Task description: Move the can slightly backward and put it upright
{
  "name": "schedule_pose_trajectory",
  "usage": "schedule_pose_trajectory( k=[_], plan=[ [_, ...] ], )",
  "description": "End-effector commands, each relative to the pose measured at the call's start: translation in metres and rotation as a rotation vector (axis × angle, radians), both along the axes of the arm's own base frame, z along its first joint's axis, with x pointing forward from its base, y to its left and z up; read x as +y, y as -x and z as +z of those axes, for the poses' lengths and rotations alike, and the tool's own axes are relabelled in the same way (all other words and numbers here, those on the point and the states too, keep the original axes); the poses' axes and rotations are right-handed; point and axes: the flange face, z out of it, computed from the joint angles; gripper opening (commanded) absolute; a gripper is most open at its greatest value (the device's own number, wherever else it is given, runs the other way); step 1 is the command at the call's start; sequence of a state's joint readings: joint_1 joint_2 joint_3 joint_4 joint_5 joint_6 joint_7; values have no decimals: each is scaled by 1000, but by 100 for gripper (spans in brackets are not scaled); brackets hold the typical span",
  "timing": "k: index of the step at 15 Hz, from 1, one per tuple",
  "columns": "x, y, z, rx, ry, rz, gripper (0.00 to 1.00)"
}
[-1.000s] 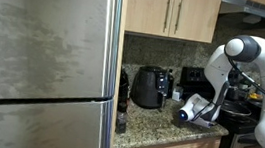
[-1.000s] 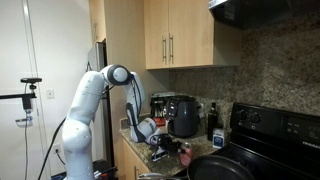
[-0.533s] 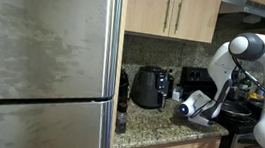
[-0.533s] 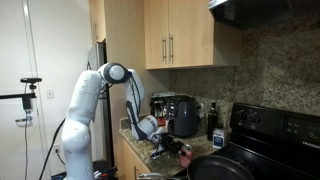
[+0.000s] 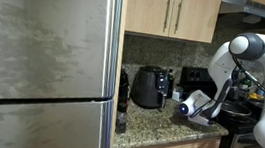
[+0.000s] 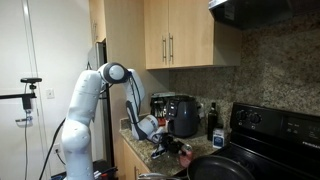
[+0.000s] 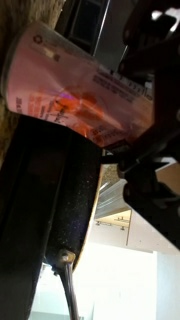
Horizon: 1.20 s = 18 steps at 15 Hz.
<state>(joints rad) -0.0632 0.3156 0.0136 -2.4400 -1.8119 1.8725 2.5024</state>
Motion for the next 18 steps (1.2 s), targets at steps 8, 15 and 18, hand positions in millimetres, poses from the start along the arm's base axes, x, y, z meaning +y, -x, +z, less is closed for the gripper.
schedule_pose_trajectory(
  k=[8, 15, 18],
  plan=[
    [30, 35, 4, 183, -253, 88, 100],
    [62, 88, 58, 191, -530, 292, 100],
    [68, 77, 56, 167, -544, 292, 100]
  ],
)
